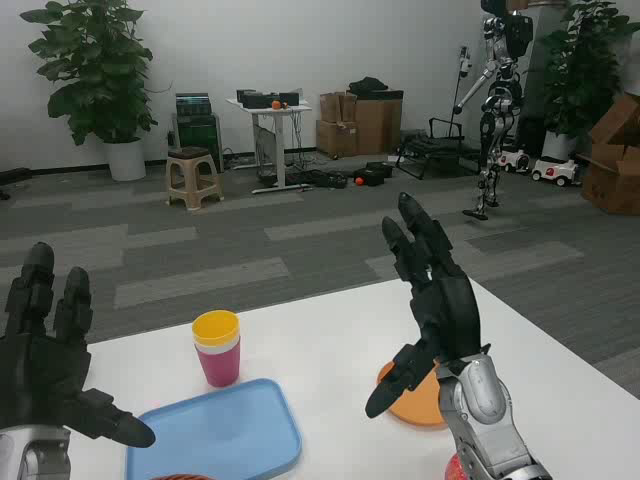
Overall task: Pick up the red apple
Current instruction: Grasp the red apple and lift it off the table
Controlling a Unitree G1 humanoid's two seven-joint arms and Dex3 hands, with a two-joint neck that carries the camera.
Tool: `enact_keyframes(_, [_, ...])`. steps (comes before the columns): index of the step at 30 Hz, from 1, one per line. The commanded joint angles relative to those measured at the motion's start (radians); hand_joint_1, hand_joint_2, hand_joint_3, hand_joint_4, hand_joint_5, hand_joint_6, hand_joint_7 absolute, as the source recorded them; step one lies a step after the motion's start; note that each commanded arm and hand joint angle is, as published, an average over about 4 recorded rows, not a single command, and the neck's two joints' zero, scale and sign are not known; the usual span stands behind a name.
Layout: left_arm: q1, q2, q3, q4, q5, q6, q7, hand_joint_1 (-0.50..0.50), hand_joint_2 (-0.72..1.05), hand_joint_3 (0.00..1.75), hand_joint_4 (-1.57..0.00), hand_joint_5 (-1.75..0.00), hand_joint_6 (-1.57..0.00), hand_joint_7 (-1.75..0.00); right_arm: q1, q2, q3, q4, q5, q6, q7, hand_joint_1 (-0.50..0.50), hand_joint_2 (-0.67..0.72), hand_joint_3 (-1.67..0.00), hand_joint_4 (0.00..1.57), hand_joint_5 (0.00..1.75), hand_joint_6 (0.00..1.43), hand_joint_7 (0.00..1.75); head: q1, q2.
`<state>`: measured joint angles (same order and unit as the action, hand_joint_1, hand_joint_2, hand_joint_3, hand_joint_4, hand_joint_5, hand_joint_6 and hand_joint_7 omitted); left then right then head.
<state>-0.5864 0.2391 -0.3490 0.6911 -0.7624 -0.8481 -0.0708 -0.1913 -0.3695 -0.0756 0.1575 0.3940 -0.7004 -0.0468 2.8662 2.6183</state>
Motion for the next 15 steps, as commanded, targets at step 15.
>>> enact_keyframes(15, [0.019, -0.018, -0.047, -0.125, 0.064, 0.038, 0.02, -0.5, -0.55, 0.0, 0.0, 0.0, 0.0, -0.14, 0.041, -0.034, 0.128, 0.056, 0.062, -0.226, -0.096, -0.21, 0.72, 0.0, 0.0, 0.0, 0.0, 0.0, 0.052, -0.066])
